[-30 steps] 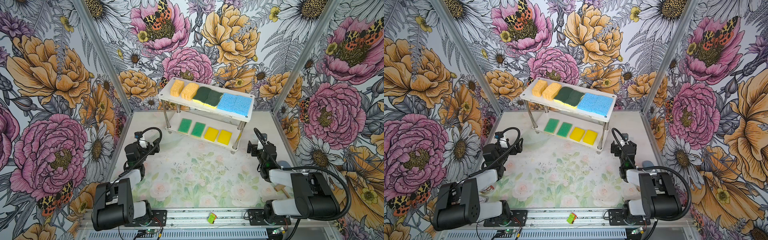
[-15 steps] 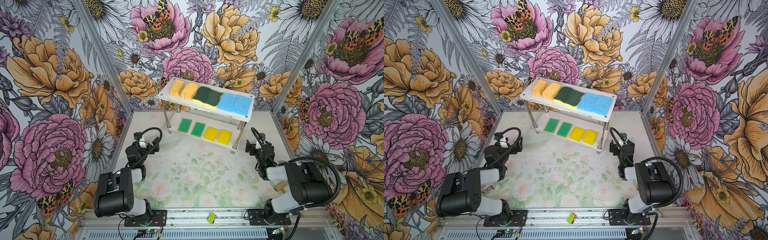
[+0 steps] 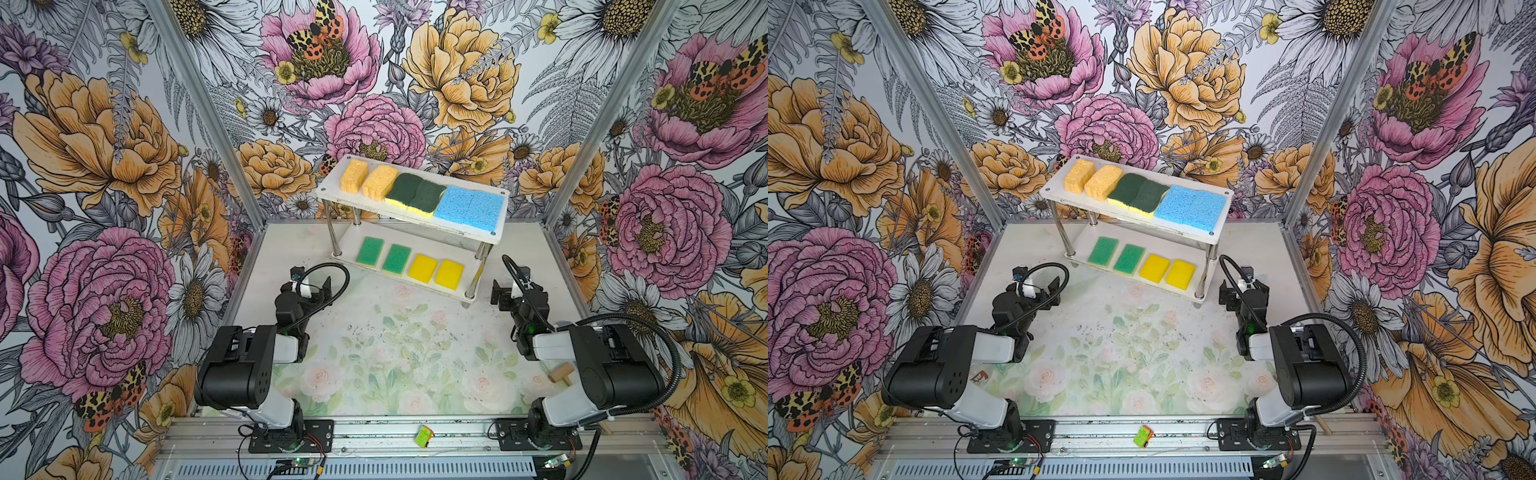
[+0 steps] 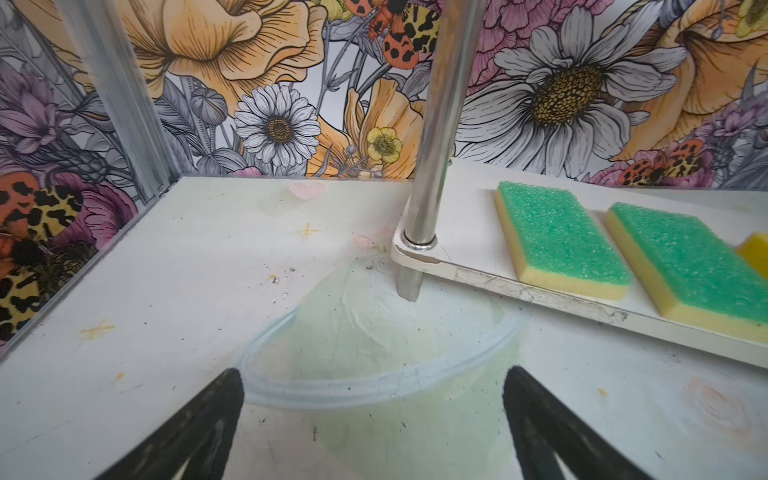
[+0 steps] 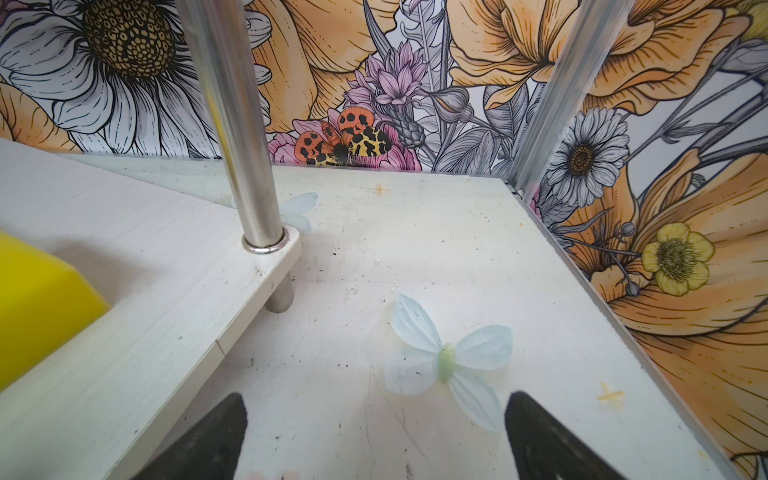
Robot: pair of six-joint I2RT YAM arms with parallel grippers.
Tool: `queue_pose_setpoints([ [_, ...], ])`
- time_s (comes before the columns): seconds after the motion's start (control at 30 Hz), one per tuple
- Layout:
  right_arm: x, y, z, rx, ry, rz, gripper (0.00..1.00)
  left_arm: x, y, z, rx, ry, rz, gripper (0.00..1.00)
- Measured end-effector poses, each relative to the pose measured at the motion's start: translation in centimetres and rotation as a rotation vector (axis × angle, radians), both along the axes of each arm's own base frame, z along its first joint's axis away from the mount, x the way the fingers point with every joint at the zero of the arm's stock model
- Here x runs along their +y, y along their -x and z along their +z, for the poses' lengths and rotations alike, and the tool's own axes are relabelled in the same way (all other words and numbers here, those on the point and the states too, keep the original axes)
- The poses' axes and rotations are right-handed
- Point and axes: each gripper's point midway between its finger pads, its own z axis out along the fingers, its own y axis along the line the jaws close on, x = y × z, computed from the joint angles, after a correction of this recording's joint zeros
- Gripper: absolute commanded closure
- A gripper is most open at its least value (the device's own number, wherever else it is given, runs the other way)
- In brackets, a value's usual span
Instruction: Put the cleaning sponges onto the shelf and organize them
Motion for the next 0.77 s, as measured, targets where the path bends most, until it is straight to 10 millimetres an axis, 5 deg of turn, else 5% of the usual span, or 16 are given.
queue_pose_setpoints([
  [0.77,0.0,0.0,0.1,-0.002,-0.003,-0.001,0.03,2.0,-0.6,0.0,0.020,-0.037,0.100,0.01],
])
